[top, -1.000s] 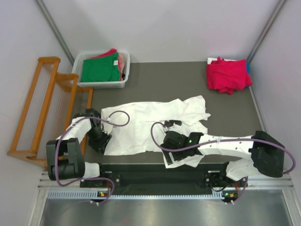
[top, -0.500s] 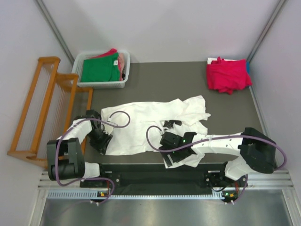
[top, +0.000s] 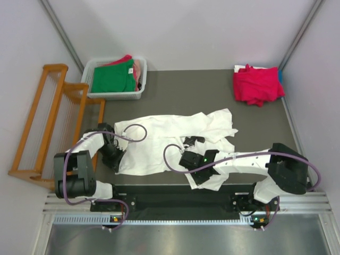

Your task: Fold and stack the t-shirts

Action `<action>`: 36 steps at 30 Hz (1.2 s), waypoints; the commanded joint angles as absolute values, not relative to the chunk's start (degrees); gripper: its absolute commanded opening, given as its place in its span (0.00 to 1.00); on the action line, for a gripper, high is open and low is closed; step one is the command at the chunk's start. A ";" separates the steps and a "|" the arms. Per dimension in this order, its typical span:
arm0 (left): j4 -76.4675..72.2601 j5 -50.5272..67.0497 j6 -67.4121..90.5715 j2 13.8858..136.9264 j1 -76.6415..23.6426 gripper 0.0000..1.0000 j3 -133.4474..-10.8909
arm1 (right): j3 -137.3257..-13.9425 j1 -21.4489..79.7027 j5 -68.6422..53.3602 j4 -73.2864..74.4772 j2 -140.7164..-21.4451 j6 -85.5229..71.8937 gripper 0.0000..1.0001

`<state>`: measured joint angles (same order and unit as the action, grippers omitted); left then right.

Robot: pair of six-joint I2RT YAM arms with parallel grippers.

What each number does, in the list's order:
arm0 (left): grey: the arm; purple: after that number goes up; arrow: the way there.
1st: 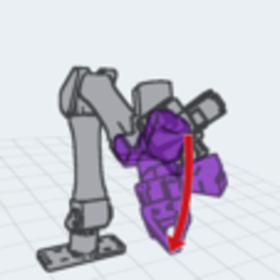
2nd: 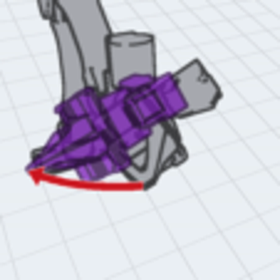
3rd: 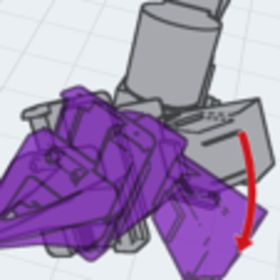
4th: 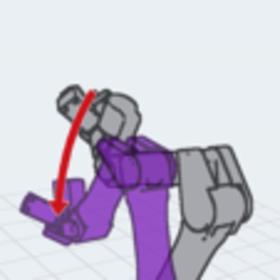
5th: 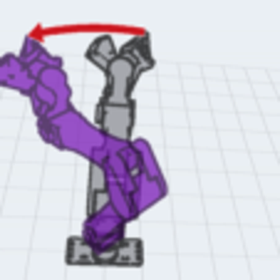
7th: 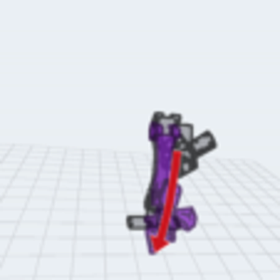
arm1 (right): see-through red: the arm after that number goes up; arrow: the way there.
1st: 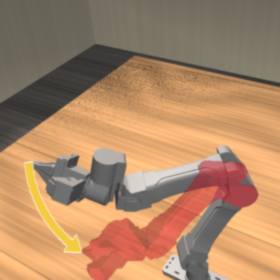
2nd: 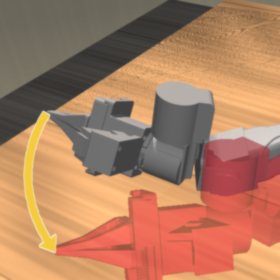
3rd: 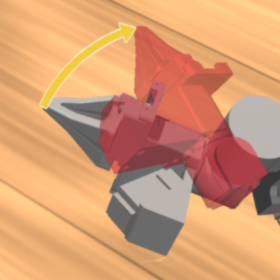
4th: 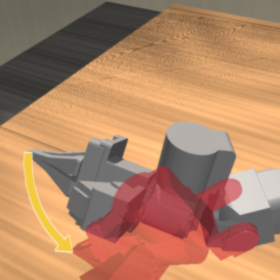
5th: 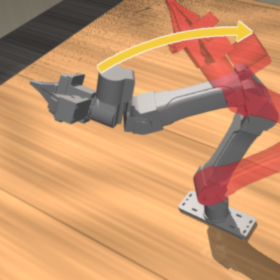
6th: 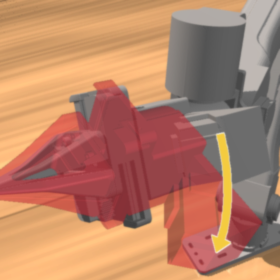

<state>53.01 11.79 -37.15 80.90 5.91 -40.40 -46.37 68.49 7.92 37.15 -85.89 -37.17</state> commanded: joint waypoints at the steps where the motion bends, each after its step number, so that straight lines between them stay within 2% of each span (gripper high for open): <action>1: 48.16 14.24 -36.57 80.95 6.15 0.00 -41.83 | -49.83 69.52 9.48 38.40 -86.66 -37.53 0.00; 9: 49.91 13.97 -34.02 77.00 6.15 0.00 -49.37 | -59.59 69.52 22.06 47.02 -83.77 -36.64 0.00; 18: 55.72 15.03 -32.70 74.18 6.24 0.00 -58.18 | -50.90 70.14 17.32 50.26 -72.34 -45.08 0.00; 22: 55.20 14.77 -31.91 73.13 6.59 0.00 -59.06 | -50.27 69.53 20.90 52.82 -69.61 -45.36 0.00; 36: 49.49 12.13 -30.50 81.73 7.73 0.00 -64.68 | -56.95 49.06 23.20 42.02 -77.16 -28.22 0.00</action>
